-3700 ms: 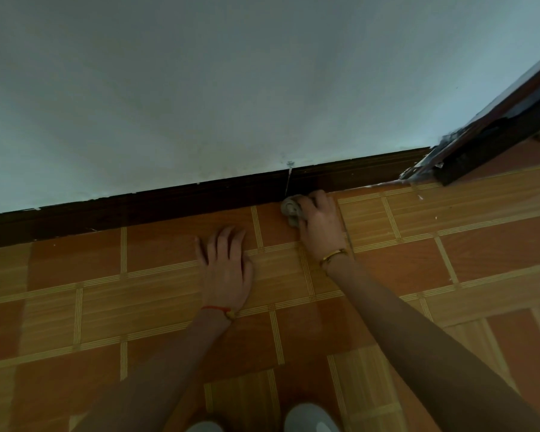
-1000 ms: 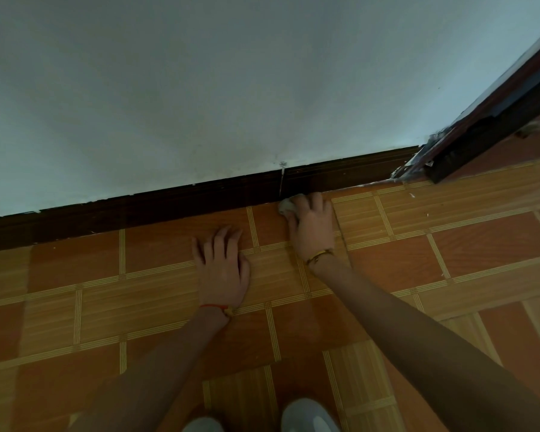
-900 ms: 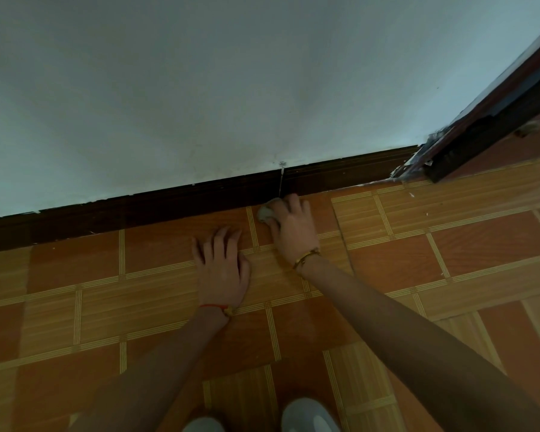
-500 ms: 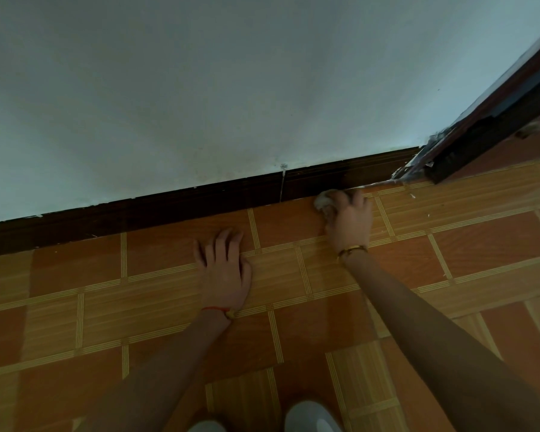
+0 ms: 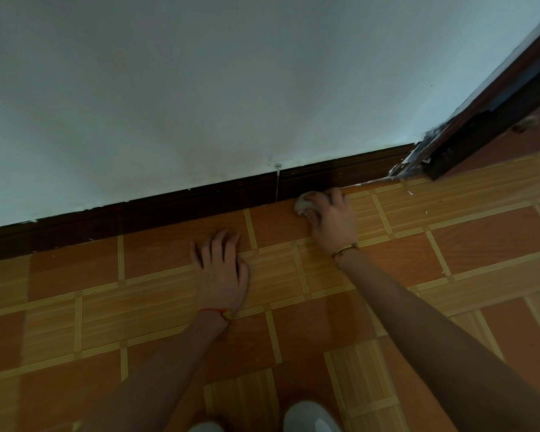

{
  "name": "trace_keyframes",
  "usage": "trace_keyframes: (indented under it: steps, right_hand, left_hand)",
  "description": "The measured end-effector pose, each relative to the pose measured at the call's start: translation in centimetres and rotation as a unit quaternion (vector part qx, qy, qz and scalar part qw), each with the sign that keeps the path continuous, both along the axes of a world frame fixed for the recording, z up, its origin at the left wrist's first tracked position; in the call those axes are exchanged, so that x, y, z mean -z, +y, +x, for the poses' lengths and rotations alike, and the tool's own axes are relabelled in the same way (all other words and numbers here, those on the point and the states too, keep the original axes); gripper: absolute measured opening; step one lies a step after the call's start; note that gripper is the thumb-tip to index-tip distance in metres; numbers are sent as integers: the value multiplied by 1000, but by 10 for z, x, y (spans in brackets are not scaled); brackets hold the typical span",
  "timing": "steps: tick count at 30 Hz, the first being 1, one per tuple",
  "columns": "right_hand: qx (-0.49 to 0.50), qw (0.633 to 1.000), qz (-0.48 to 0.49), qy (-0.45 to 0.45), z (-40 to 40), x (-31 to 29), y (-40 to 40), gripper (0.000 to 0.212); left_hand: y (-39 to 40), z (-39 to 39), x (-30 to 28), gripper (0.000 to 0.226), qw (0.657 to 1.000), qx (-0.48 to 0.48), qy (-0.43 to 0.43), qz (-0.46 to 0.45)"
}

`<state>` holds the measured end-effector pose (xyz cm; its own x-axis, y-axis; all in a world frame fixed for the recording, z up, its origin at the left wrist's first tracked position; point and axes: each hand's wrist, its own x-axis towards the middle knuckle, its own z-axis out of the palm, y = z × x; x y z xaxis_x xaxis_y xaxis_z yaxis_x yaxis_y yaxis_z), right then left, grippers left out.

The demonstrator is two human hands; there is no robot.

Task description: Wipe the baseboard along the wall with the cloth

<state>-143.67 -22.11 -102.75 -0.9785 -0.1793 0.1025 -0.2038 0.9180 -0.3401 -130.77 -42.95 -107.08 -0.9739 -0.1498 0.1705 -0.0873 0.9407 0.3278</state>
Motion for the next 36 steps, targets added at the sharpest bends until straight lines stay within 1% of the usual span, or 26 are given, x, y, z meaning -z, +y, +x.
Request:
trace_keyframes:
  steps: [3,5,7,10,12,14,17,20,22,23,25,27,30,33,34,36]
  right_hand:
    - [49,998,41,14,-11,1,29,27]
    - [84,994,62,22,-16,4,47,31]
    - [126,989,79,9,-23,6,60,35]
    - [183,980,79,-13,-26,4,65,39]
    - [199,976,81,-19,-24,2,57,42]
    - [178,981,76,-16,-17,2,42,42]
    - [82,996,43,9,-1,3,15,39]
    - [-7,1000,17,-2,14,0,-13,37]
    - [-36,999,14,-9,13,-1,-17,38]
    - [-35,999,15,-12,10,-2,-13,37]
    - [-4,1000,15,-14,2,-3,2,33]
    - [56,998,23,-9,-8,-6,23,33]
    - [153,986,56,-28,-23,-9,57,41]
    - [233,969,65,-53,-34,-11,76,47]
    - [244,966,62,-57,-35,-10,76,47]
    - [235,969,58,-54,-34,-10,70,45]
  left_hand:
    - [-1,1,2,47,1000,-2,6,-4]
    - [0,1,2,46,1000,-4,7,-5]
    - [0,0,1,47,1000,-5,3,-7]
    - [0,0,0,48,1000,-4,-3,-6]
    - [0,1,0,48,1000,-5,-2,-9]
    - [0,1,0,48,1000,-6,1,-7]
    - [1,0,0,48,1000,-8,-3,-8]
    - [1,0,0,47,1000,-9,0,-8]
    - [1,0,0,47,1000,-7,4,-6]
    - [1,0,0,47,1000,-7,6,-8]
    - [1,0,1,47,1000,-7,8,-11]
    - [1,0,1,48,1000,-7,8,-10]
    - [1,0,2,47,1000,-7,10,-11]
    - [1,0,2,47,1000,-8,5,-14]
    - [1,0,2,47,1000,-9,5,-14]
    - [1,0,2,47,1000,-10,6,-13]
